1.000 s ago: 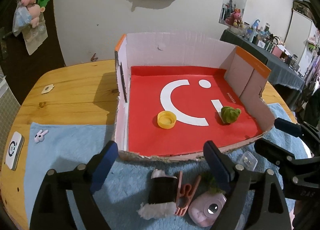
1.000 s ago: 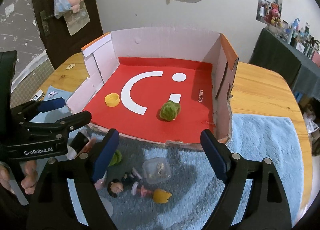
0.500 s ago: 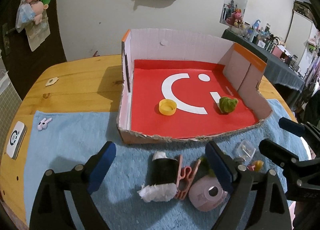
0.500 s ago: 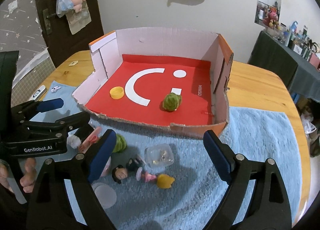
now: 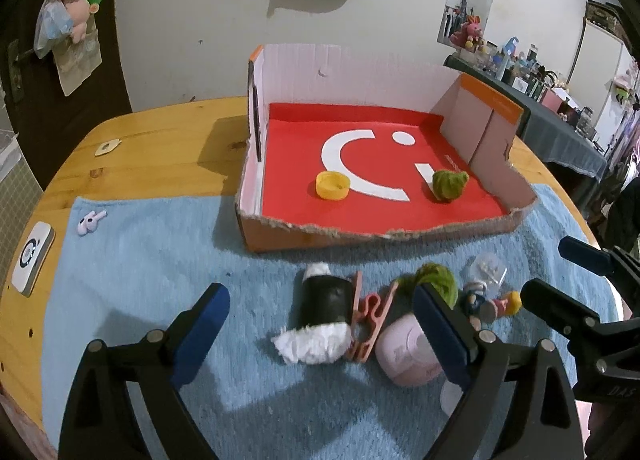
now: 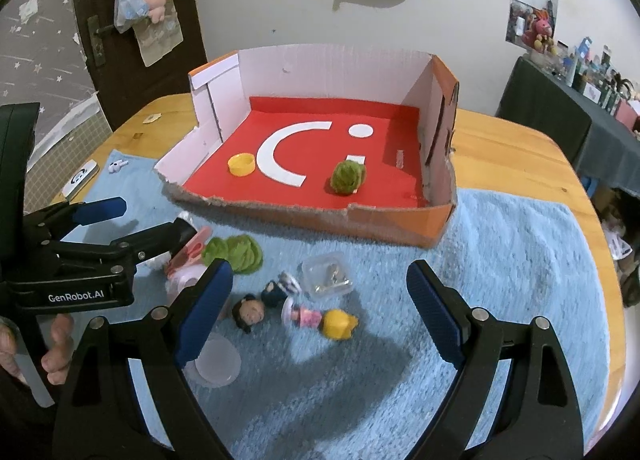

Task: Organize objects
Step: 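Withdraw both tools from the box back over the towel, then grasp the pink-and-yellow figurine with the right tool while the left tool grasps the black-and-white plush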

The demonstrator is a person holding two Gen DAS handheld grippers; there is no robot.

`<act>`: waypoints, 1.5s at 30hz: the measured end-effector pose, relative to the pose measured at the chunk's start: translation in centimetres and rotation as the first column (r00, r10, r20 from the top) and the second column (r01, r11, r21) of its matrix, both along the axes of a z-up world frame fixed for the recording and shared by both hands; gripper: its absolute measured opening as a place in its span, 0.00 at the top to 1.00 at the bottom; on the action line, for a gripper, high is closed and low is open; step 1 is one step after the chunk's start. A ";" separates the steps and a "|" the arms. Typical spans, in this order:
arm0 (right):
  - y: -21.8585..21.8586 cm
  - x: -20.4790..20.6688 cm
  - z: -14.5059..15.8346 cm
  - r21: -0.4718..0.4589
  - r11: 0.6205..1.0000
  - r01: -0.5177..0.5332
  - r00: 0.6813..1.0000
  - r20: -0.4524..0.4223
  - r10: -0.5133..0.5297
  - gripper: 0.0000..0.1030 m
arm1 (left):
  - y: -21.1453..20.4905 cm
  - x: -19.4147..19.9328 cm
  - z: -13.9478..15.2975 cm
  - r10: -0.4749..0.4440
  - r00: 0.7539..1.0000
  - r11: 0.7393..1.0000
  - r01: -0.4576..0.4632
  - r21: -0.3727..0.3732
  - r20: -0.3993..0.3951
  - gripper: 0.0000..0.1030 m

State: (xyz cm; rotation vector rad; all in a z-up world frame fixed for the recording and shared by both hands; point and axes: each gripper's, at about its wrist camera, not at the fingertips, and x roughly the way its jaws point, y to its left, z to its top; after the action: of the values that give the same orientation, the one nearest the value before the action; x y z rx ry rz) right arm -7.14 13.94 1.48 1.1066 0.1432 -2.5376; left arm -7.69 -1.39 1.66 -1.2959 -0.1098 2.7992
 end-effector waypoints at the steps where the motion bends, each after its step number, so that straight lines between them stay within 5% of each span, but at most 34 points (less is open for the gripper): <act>1: 0.0 0.1 -0.1 0.001 1.000 -0.001 1.000 0.001 0.001 0.13 | 0.0 0.2 -0.1 0.000 1.000 1.000 0.000 0.000 0.001 0.08; 14: 0.0 2.3 -1.1 0.006 1.000 -0.003 1.000 0.000 0.003 0.13 | -0.3 2.2 -1.1 0.008 1.000 1.000 -0.008 -0.004 0.003 0.10; 20: 0.2 2.7 -1.4 0.005 1.000 0.004 1.000 -0.004 -0.004 0.16 | -0.5 2.3 -1.4 0.006 1.000 1.000 -0.007 0.006 0.014 0.29; 24: 0.3 2.7 -1.6 0.010 1.000 0.012 1.000 0.001 -0.012 0.31 | -0.7 2.1 -1.8 -0.003 1.000 1.000 0.002 0.011 0.030 0.44; 30: 0.3 2.2 -2.2 0.018 1.000 0.023 0.999 0.023 -0.023 0.37 | -0.6 1.7 -2.1 -0.016 0.999 1.000 0.016 0.003 0.036 0.52; 45: 0.1 0.9 -3.5 0.031 0.999 0.034 0.998 0.059 -0.036 0.37 | -1.2 0.2 -2.4 -0.013 0.999 1.000 0.014 -0.015 0.048 0.52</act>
State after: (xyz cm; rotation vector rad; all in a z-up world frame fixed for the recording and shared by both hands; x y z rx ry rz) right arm -6.27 14.08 -1.99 1.2047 0.1485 -2.5381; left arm -7.52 -2.60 -0.70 -1.3628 -0.0818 2.7639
